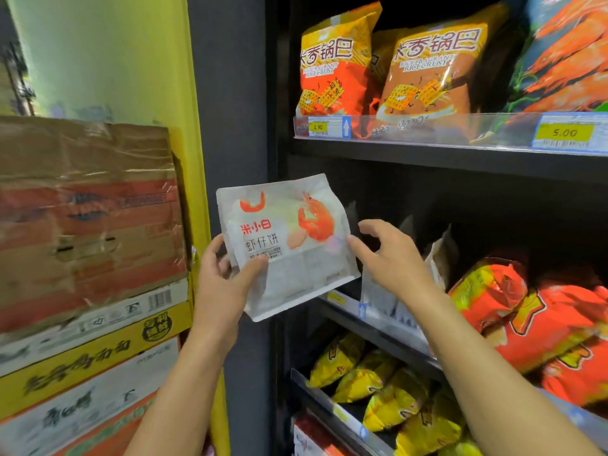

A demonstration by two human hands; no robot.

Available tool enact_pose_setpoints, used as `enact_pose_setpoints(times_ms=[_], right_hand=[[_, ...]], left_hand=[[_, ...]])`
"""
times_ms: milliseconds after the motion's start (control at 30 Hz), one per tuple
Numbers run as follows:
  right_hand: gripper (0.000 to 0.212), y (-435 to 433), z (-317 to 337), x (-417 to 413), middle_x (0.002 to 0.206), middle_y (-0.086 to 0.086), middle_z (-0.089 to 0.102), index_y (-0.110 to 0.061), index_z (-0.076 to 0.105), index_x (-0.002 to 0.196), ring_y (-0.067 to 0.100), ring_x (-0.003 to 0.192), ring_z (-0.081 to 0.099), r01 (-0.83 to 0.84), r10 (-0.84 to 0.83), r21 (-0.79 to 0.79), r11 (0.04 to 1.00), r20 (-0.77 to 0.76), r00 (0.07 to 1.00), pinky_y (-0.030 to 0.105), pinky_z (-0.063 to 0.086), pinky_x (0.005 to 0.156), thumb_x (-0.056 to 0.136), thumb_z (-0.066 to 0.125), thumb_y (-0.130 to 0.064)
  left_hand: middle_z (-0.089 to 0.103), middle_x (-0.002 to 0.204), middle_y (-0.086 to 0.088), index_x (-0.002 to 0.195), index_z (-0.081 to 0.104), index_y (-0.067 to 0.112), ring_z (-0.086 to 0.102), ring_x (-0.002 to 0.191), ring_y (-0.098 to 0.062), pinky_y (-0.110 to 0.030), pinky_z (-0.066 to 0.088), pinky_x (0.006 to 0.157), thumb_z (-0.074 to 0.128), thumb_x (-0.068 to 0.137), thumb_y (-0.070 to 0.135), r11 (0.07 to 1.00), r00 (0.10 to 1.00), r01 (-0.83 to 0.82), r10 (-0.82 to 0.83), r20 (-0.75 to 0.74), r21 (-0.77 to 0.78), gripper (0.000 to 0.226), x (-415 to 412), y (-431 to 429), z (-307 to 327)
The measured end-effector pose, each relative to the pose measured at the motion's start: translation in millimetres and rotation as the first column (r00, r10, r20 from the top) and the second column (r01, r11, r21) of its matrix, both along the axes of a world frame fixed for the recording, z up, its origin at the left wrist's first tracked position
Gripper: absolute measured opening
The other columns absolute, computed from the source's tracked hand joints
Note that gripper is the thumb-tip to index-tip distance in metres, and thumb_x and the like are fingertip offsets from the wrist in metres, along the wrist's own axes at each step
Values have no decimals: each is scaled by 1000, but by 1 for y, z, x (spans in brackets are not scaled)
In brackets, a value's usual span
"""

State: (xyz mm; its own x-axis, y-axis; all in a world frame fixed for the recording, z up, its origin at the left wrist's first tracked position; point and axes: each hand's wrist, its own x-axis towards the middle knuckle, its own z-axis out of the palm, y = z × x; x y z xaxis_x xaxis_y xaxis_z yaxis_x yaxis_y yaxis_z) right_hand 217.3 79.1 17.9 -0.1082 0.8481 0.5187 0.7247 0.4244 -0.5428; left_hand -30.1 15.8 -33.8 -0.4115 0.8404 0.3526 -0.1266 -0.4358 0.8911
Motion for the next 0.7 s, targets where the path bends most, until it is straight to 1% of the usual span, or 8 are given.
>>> enact_pose_setpoints(times_ms=[167, 233, 333, 400, 467, 533, 600, 700], right_hand=[[64, -27, -12, -27, 147, -7, 57, -24, 48, 152, 14, 131, 57, -199, 128, -157, 967, -375, 918, 25, 52, 92, 98, 61, -55], [56, -36, -21, -32, 138, -6, 66, -26, 56, 144, 13, 121, 67, -317, 165, -216, 924, -523, 836, 27, 61, 86, 97, 58, -57], [47, -52, -37, -32, 122, -6, 75, -26, 64, 133, 12, 109, 74, -461, 214, -246, 853, -640, 738, 21, 60, 76, 100, 54, -58], [64, -60, -47, -30, 123, -3, 76, -23, 64, 132, 18, 114, 72, -491, 219, -277, 826, -644, 733, 33, 60, 91, 92, 60, -72], [68, -65, -56, -29, 125, 4, 75, -18, 66, 132, 26, 119, 71, -535, 198, -295, 791, -704, 682, 48, 53, 106, 89, 65, -71], [58, -69, -62, -26, 128, 10, 74, -13, 65, 134, 29, 119, 71, -602, 132, -271, 751, -832, 539, 52, 50, 111, 94, 66, -55], [55, -75, -67, -22, 131, 13, 73, -14, 65, 136, 29, 116, 73, -678, 26, -235, 697, -936, 350, 49, 56, 104, 92, 67, -46], [56, -80, -78, -16, 126, 12, 75, -16, 66, 137, 30, 104, 78, -736, -101, -179, 653, -984, 150, 47, 63, 87, 90, 67, -46]], left_hand=[[79, 118, 3, 149, 45, 26, 75, 111, -15, -32, 58, 87, 71, 98, 10, 994, 994, 100, -96, 59, -52, 59, -22, -33, -1], [79, 120, 1, 150, 46, 23, 75, 112, -16, -31, 60, 85, 70, 99, 11, 989, 990, 129, -124, 62, -77, 58, -27, -43, -3], [79, 120, 1, 148, 50, 24, 76, 110, -18, -34, 62, 85, 69, 99, 11, 981, 986, 159, -153, 63, -110, 54, -30, -57, -6], [79, 119, 2, 147, 51, 25, 76, 109, -19, -42, 60, 90, 70, 98, 12, 976, 984, 176, -171, 49, -131, 54, -28, -67, -6], [79, 119, 5, 148, 50, 26, 76, 109, -17, -45, 59, 93, 73, 96, 23, 971, 982, 191, -190, 21, -146, 58, -28, -75, -5], [77, 123, 8, 149, 49, 28, 76, 110, -15, -49, 58, 97, 73, 90, 48, 964, 977, 212, -211, 23, -159, 67, -27, -82, -1], [75, 128, 6, 151, 46, 30, 75, 112, -19, -54, 58, 98, 59, 89, 69, 953, 964, 256, -240, 114, -160, 74, -28, -89, 6], [75, 128, -4, 153, 43, 30, 77, 110, -27, -50, 64, 86, 41, 99, 70, 936, 921, 327, -285, 265, -128, 67, -33, -96, 14]])
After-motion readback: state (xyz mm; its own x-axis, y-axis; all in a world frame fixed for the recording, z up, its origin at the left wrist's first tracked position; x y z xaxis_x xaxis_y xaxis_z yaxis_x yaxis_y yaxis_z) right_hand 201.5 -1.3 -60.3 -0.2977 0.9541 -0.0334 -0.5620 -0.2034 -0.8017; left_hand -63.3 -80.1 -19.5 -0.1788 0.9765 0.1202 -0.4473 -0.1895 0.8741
